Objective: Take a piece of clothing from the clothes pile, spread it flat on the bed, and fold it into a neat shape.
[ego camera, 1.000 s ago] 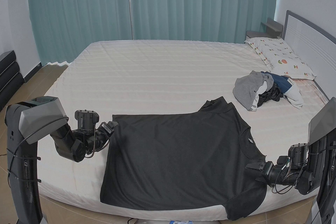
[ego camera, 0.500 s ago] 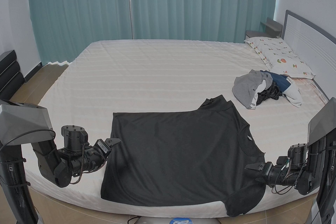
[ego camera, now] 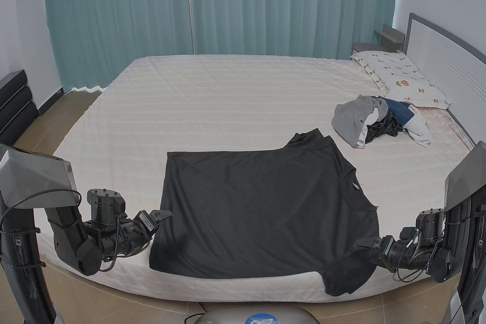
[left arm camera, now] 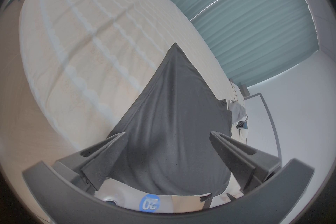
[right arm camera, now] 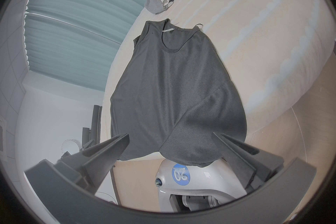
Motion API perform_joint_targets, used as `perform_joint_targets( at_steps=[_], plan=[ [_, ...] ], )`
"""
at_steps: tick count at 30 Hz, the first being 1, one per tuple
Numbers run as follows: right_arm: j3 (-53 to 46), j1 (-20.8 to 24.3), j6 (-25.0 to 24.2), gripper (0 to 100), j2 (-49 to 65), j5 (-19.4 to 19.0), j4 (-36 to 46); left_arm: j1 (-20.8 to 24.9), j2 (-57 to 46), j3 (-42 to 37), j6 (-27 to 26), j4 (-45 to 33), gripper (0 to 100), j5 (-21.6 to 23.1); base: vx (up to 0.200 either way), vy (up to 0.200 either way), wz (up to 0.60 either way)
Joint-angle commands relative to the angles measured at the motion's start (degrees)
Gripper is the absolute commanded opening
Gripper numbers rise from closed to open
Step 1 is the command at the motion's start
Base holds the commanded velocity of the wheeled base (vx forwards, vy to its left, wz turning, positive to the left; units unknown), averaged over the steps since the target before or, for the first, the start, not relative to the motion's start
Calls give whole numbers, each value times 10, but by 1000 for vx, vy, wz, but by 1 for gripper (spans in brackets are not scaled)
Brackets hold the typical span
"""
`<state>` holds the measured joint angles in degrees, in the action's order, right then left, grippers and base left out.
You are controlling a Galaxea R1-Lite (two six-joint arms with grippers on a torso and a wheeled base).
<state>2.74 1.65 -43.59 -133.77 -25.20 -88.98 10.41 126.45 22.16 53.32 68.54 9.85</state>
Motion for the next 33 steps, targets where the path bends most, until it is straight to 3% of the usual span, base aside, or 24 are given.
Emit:
perform_joint_targets(
  at_steps=[1, 5, 9, 21, 33],
  plan=[
    [0, 0, 1, 100, -1, 0, -6, -14, 14, -16, -50, 0, 100, 1, 0, 0, 0],
    [0, 1, 1, 100, -1, 1, -6, -18, 42, -43, -138, 0, 100, 1, 0, 0, 0],
    [0, 2, 1, 100, -1, 1, -6, -13, 61, -53, -192, 1, 100, -7, 0, 0, 0],
    [-2, 2, 11, 100, -3, 1, -6, 24, 66, -58, -197, 1, 100, -23, 0, 0, 0],
    [-2, 5, 14, 100, -6, 2, -6, 32, 93, -41, -273, 1, 100, -40, 0, 0, 0]
  ],
)
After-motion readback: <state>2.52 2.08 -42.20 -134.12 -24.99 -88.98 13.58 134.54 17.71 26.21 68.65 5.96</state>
